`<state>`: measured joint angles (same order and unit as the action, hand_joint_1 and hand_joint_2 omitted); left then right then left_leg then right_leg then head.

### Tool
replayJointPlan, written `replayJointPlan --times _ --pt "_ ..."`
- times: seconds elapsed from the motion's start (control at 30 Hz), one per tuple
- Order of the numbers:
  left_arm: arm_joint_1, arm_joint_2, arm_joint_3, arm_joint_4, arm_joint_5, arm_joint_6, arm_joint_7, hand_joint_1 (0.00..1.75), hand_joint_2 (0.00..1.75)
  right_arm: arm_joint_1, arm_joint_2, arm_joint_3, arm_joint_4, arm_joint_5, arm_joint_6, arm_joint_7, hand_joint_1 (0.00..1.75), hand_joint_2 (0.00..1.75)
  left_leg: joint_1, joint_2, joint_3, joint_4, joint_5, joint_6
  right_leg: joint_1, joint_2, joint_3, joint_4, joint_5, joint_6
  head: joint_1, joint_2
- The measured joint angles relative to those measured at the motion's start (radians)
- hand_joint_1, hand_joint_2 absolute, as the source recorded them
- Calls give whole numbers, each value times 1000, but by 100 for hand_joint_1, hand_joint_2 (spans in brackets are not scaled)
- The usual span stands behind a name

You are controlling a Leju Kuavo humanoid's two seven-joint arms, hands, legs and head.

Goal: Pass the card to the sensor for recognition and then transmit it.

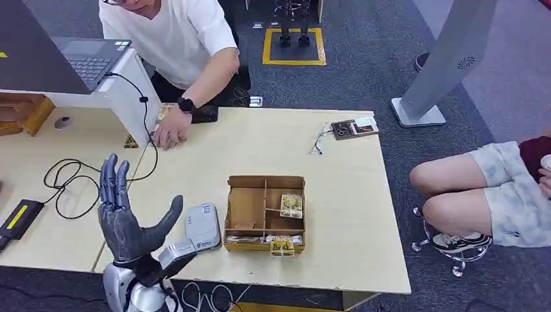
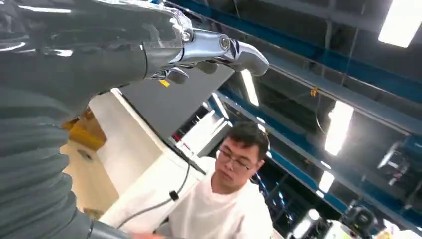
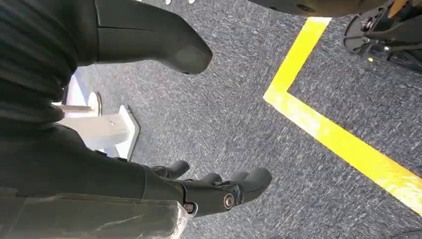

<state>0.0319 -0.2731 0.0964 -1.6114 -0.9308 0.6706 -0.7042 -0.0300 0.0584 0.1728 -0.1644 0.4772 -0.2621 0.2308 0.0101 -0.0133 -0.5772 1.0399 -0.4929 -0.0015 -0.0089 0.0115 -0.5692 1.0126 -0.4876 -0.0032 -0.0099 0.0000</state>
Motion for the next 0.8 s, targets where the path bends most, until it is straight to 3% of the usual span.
replayJointPlan --times 0.33,0.6,0.73,0.8 --pt "112 18 -163 -48 -76 0 0 0 175 1 0 -16 0 0 1 0 0 175 0 0 0 0 0 0 0 0 0 0 0 0 0 0" --pt "132 27 -213 -6 -202 0 3 0 175 1 0 -29 0 3 5 -1 0 175 0 0 0 0 0 0 0 0 0 0 0 0 0 0" --pt "128 45 -228 41 -297 0 73 0 175 1 0 -31 0 14 4 -2 0 175 0 0 0 0 0 0 0 0 0 0 0 0 0 0" --pt "123 68 -258 70 -364 0 174 0 175 1 0 -31 0 21 5 -2 0 175 0 0 0 0 0 0 0 0 0 0 0 0 0 0"
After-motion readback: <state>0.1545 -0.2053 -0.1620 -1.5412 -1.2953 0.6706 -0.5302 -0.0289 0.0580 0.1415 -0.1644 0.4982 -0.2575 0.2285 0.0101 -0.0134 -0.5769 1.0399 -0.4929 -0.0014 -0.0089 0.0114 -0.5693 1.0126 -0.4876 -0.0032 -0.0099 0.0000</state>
